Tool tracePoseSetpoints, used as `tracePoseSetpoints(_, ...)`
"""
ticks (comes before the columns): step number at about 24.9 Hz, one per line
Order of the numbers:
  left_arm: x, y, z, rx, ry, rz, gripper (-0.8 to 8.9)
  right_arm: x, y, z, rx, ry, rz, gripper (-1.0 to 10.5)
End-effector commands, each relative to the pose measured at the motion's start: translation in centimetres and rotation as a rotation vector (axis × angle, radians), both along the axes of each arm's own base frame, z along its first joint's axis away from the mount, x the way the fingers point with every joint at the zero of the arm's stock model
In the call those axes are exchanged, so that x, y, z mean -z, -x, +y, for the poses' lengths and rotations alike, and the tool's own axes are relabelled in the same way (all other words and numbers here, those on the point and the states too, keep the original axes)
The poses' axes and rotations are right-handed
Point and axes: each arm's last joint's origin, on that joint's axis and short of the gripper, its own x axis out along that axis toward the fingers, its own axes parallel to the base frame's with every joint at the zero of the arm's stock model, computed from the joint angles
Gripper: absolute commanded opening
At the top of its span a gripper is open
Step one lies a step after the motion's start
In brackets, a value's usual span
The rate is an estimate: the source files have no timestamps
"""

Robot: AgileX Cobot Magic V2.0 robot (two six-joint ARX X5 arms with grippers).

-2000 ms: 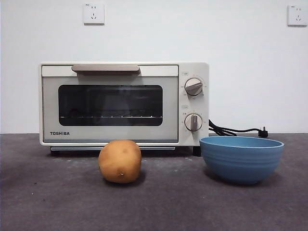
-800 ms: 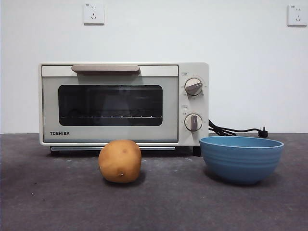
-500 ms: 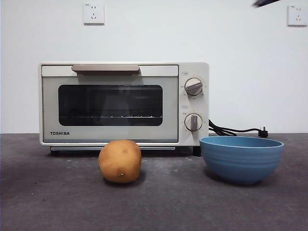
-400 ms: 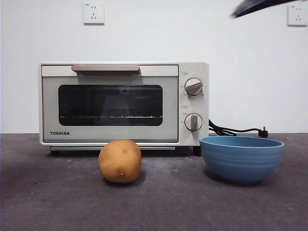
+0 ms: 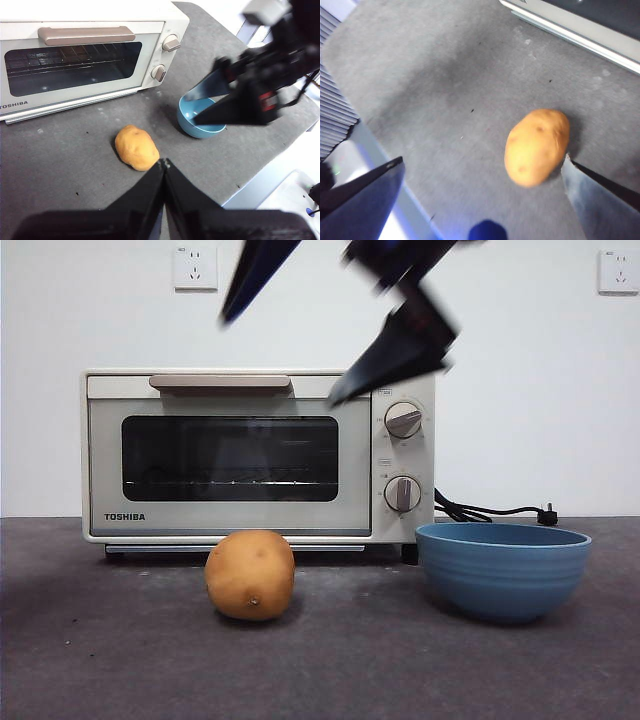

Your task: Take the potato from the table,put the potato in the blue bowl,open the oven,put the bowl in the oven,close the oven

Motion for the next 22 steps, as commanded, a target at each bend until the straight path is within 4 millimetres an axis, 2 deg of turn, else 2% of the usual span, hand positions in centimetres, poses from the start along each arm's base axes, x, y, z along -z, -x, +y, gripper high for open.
tracePoseSetpoints(1,-0.1,0.1,0.0,0.008,-0.009,-0.018,-0.08,1.9,-0.9,1.4,0.041,0.023,0.02,6.3)
tracePoseSetpoints(10,-0.1,0.1,0.0,0.009,-0.009,-0.018,-0.08,7.5,-3.3,4.6,0.113,0.159,0.033,6.3)
tracePoseSetpoints(15,-0.1,0.1,0.0,0.012,-0.009,-0.018,-0.08,10.8,-4.2,5.6,0.119,0.221,0.086,6.2)
tracePoseSetpoints(17,-0.1,0.1,-0.1,0.021,-0.009,-0.018,-0.08,11.0,-4.2,5.6,0.132,0.239,0.075,5.1)
tracePoseSetpoints(19,-0.1,0.1,-0.1,0.02,-0.01,-0.019,-0.08,10.9,-4.1,5.8,0.124,0.227,0.07,2.9)
tracePoseSetpoints(20,-0.1,0.1,-0.1,0.02,-0.01,-0.019,-0.08,10.9,-4.1,5.8,0.123,0.228,0.069,1.4)
tracePoseSetpoints(22,-0.1,0.1,-0.1,0.02,-0.01,-0.019,-0.08,10.9,-4.1,5.8,0.12,0.23,0.076,-0.1)
